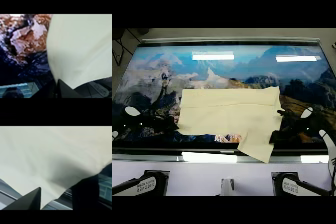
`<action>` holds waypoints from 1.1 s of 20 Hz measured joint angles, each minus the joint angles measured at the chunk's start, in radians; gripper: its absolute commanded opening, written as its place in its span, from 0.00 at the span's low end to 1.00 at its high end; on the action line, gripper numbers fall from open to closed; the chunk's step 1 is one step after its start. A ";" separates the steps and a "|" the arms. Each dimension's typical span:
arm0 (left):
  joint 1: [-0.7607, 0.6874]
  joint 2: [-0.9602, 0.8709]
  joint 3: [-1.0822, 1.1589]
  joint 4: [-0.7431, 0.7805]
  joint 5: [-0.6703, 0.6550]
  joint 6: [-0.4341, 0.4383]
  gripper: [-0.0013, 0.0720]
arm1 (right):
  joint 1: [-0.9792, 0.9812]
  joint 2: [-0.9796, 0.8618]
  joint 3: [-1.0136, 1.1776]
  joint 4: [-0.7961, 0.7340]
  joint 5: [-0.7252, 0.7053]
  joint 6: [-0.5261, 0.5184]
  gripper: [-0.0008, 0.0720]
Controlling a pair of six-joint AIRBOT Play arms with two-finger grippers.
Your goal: Fold the shirts.
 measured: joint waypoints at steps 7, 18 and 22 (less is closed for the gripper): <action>0.000 0.000 0.007 0.001 -0.003 0.035 0.06 | 0.001 0.010 -0.019 0.045 -0.121 -0.029 0.05; -0.023 -0.088 0.423 -0.001 -0.005 -0.021 0.06 | 0.000 -0.029 0.483 0.072 -0.208 -0.059 0.05; -0.034 -0.243 0.611 0.000 0.003 -0.103 0.06 | 0.001 -0.158 0.645 0.141 -0.269 -0.031 0.05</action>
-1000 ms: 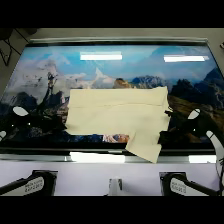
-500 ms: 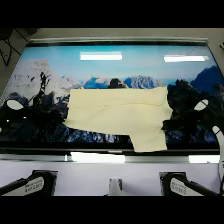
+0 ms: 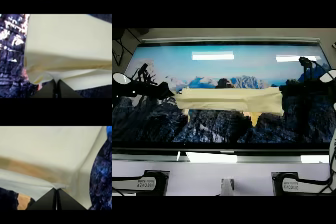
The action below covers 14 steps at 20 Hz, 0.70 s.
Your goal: Fold the shirts.
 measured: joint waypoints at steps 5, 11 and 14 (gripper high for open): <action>-0.008 -0.183 0.167 0.000 0.004 -0.076 0.07 | 0.000 -0.152 0.087 0.035 -0.060 0.045 0.05; -0.034 -0.315 0.218 -0.007 0.005 -0.101 0.78 | -0.005 -0.261 0.111 0.082 -0.074 0.004 0.96; -0.009 -0.310 0.230 -0.002 -0.005 -0.073 0.78 | -0.040 -0.269 0.136 0.049 -0.026 -0.033 0.96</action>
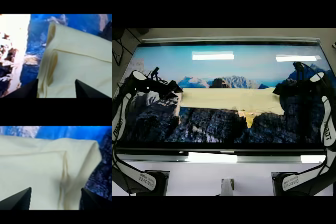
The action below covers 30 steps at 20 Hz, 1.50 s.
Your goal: Fold the shirts.
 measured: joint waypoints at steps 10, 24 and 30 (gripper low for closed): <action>0.043 0.191 0.011 -0.005 -0.042 0.026 0.76 | -0.043 -0.097 0.018 -0.026 0.159 -0.007 0.96; -0.267 0.289 -0.096 -0.069 0.101 0.080 0.07 | 0.019 0.095 0.018 0.156 0.262 0.035 0.05; -0.628 0.132 -0.199 -0.334 0.357 0.103 0.07 | 0.020 0.402 0.018 0.173 0.468 0.066 0.05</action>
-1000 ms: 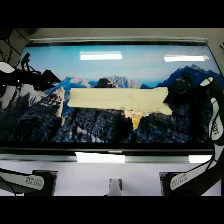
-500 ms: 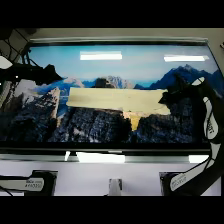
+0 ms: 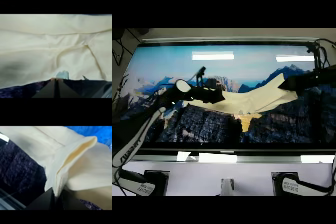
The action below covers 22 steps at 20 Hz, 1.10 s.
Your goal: Fold the shirts.
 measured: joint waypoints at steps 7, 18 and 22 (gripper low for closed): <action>-0.285 -0.183 -0.008 -0.447 0.181 0.125 0.06 | 0.000 0.222 0.000 -0.027 0.183 0.082 0.05; 0.056 0.134 0.000 -0.243 0.222 0.196 0.06 | 0.211 0.071 0.000 -0.062 0.017 0.116 0.05; 0.235 0.366 0.000 -0.190 0.171 0.198 0.06 | 0.411 -0.135 0.000 0.030 -0.211 0.140 0.66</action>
